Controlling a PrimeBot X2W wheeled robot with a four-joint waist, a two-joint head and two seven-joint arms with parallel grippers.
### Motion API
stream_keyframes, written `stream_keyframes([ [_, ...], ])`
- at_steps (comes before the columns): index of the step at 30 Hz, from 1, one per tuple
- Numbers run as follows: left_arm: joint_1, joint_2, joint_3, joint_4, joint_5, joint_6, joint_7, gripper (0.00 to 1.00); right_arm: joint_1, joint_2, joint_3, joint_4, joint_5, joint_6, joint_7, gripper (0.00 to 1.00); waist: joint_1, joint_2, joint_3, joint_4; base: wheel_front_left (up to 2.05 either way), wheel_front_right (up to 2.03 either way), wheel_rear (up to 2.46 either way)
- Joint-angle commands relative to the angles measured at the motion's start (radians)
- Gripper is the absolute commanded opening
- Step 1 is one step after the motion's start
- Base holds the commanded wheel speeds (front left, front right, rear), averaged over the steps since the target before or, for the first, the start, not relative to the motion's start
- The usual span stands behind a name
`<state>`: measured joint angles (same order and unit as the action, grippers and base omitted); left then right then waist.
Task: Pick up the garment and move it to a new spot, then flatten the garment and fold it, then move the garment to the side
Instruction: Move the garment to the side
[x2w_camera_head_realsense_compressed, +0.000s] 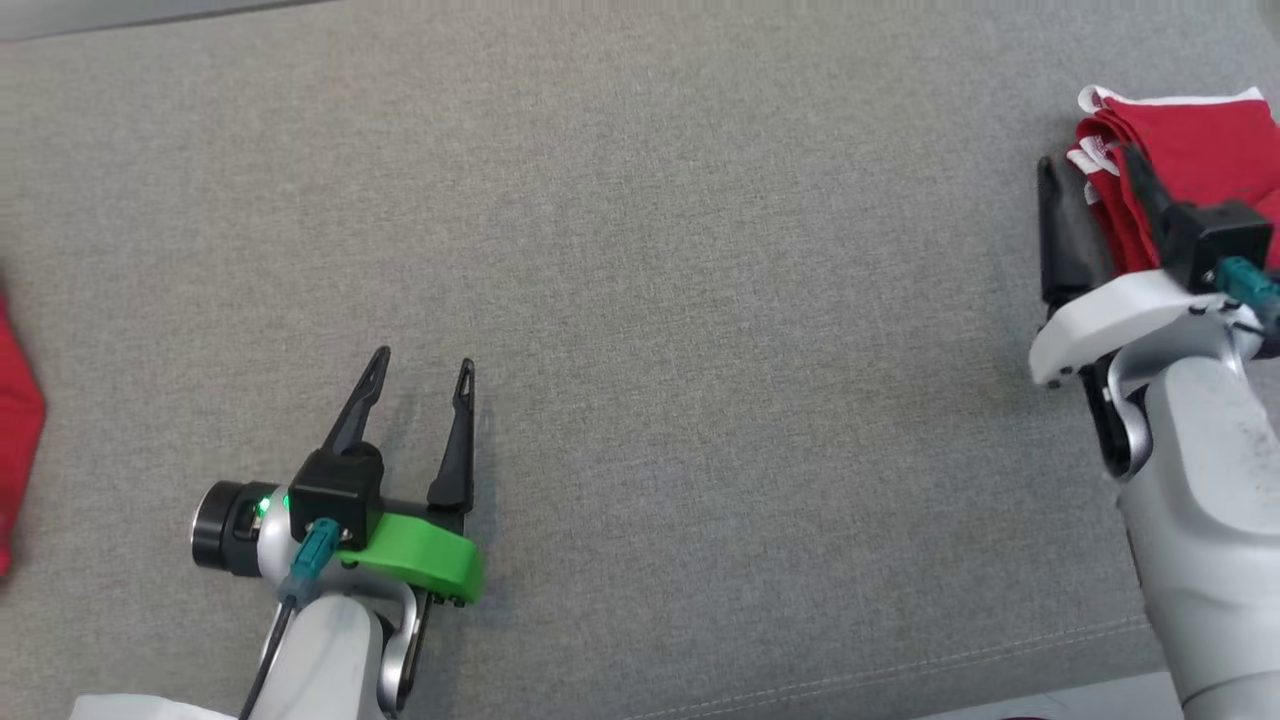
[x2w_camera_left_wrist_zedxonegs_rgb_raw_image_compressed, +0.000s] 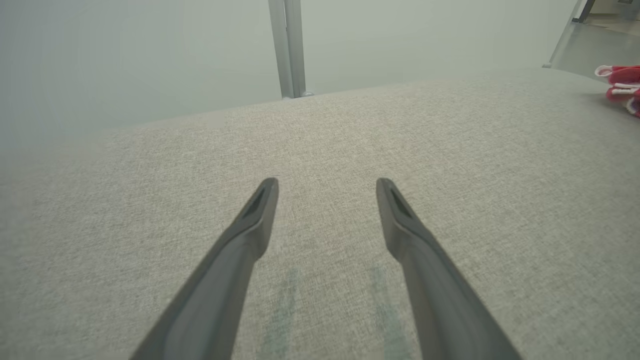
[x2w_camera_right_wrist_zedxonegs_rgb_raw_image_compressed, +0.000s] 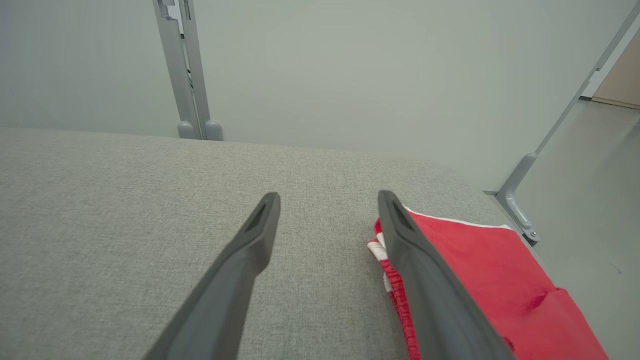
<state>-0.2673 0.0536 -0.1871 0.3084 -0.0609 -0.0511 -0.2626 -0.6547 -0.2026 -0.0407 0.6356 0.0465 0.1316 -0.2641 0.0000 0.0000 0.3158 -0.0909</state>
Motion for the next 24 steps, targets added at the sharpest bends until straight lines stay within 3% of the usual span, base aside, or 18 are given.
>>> stream_keyframes([
  [1,0.018,0.001,0.009,0.008,-0.006,0.010,-0.003,1.00,0.031,0.007,0.010,-0.014,0.017,-0.002,0.000,1.00,0.0000,0.0000,-0.058,0.023,0.00,0.00,0.00],
  [7,0.066,-0.001,0.053,0.037,-0.020,0.029,-0.003,1.00,0.161,0.052,0.073,-0.053,0.061,-0.002,0.000,1.00,0.0000,0.0000,-0.127,0.049,0.00,0.00,0.00],
  [24,0.197,-0.002,0.144,0.074,-0.027,0.067,-0.003,1.00,0.385,0.135,0.097,-0.083,0.078,-0.002,0.000,1.00,0.0000,0.0000,-0.290,0.055,0.00,0.00,0.00],
])
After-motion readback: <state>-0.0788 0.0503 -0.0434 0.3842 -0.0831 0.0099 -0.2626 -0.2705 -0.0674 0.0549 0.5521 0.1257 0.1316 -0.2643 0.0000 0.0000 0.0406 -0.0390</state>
